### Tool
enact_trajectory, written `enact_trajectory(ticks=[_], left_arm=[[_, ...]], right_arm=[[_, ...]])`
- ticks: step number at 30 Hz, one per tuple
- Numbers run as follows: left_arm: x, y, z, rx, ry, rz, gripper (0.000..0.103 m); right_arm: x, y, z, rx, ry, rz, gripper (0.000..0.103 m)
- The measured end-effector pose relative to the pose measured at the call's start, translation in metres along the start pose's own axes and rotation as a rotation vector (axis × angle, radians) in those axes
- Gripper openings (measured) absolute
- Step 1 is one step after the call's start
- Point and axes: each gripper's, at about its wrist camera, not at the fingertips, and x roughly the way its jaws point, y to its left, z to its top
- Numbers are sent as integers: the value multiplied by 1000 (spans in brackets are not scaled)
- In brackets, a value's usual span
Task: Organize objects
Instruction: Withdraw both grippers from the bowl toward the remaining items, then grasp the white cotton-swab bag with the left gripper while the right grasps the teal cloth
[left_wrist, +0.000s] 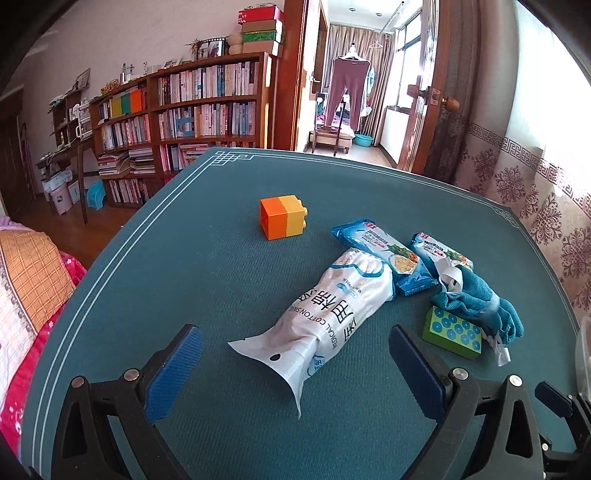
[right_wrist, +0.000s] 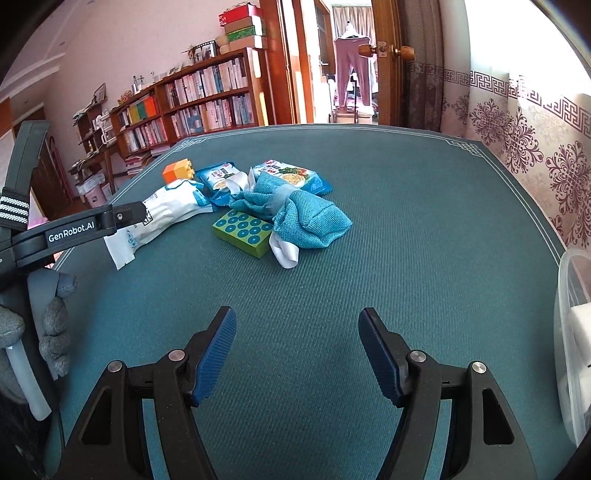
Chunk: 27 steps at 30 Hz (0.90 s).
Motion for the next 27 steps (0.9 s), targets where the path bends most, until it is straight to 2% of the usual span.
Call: enact_trajectory(ticks=[10, 19, 24, 27], left_arm=[[16, 3, 1, -14, 53, 8, 103], [33, -25, 13, 132, 32, 77, 103], [49, -39, 17, 165, 50, 62, 102], [55, -44, 15, 194, 74, 50, 89]], right_arm=[[4, -2, 0, 19, 8, 25, 70], [2, -11, -2, 67, 3, 56, 70], [3, -14, -3, 80, 4, 67, 70], [4, -14, -3, 83, 9, 69, 70]])
